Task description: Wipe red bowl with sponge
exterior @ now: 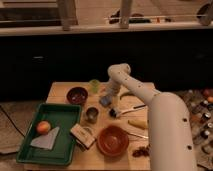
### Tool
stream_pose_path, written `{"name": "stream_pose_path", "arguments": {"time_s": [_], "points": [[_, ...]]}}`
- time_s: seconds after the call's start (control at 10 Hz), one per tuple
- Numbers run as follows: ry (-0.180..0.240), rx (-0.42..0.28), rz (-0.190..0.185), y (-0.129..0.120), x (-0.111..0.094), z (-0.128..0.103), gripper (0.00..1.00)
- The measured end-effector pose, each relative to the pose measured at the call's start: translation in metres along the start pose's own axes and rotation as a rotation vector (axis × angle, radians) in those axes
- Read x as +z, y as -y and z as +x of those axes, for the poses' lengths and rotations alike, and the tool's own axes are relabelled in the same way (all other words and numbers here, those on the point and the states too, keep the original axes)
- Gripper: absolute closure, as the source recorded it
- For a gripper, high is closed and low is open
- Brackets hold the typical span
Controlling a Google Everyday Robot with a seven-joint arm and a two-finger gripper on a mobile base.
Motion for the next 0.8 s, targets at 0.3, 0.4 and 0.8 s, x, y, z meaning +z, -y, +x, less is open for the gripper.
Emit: {"name": "stream_pose_path", "arguments": {"time_s": [0.3,0.4,0.8], "points": [[0.012,0.012,-0.023,-0.0042,0.0076,0.0039,0.42],[0.014,0.015,-0.022,-0.0041,0.0088,0.0046,0.51],[0.015,0.016,-0.023,-0.0041,0.0053,0.0052,0.93]]}}
